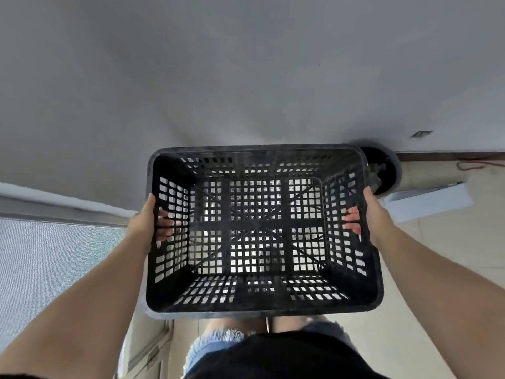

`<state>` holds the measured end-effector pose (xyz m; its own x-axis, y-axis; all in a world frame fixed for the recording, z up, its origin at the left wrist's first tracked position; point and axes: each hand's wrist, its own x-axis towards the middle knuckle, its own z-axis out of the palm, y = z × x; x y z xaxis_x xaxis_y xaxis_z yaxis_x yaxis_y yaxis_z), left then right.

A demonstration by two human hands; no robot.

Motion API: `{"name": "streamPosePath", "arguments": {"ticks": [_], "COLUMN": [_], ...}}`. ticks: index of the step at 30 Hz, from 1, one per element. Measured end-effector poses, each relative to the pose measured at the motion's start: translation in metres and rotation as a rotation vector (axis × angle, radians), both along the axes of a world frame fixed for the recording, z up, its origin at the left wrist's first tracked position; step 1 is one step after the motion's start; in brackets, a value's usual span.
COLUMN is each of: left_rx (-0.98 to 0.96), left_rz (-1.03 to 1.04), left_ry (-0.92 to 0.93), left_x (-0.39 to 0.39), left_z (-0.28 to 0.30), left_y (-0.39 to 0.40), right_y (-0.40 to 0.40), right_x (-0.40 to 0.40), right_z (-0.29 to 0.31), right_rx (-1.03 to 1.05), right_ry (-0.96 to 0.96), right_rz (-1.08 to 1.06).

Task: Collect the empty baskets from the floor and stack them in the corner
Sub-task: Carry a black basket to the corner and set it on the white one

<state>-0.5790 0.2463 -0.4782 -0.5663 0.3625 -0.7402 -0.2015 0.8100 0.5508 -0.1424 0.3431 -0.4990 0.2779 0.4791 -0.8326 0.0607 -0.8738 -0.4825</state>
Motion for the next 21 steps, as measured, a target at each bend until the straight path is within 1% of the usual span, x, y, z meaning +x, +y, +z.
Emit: {"name": "streamPosePath", "arguments": {"ticks": [4, 10, 12, 17, 21], "left_rx": [-0.041, -0.100, -0.116, -0.150, -0.163], "left_rz": [0.026, 0.022, 0.015, 0.003, 0.002], "left_ry": [-0.005, -0.024, -0.035, -0.037, -0.047], "left_x": [-0.004, -0.009, -0.012, -0.021, -0.027], "left_z": [-0.030, -0.095, -0.118, -0.171, -0.204], "left_y": [0.039, 0.088, 0.104, 0.130, 0.143], "right_y": [0.037, 0.073, 0.087, 0.112, 0.113], "right_x": [-0.007, -0.010, -0.014, -0.022, -0.025], "right_z": [-0.032, -0.093, -0.115, -0.165, -0.205], "right_rx": [-0.045, -0.096, -0.124, -0.169, -0.102], "right_ry": [-0.022, -0.009, -0.013, 0.049, -0.049], "right_rz": [-0.016, -0.093, -0.093, -0.046, 0.000]}}
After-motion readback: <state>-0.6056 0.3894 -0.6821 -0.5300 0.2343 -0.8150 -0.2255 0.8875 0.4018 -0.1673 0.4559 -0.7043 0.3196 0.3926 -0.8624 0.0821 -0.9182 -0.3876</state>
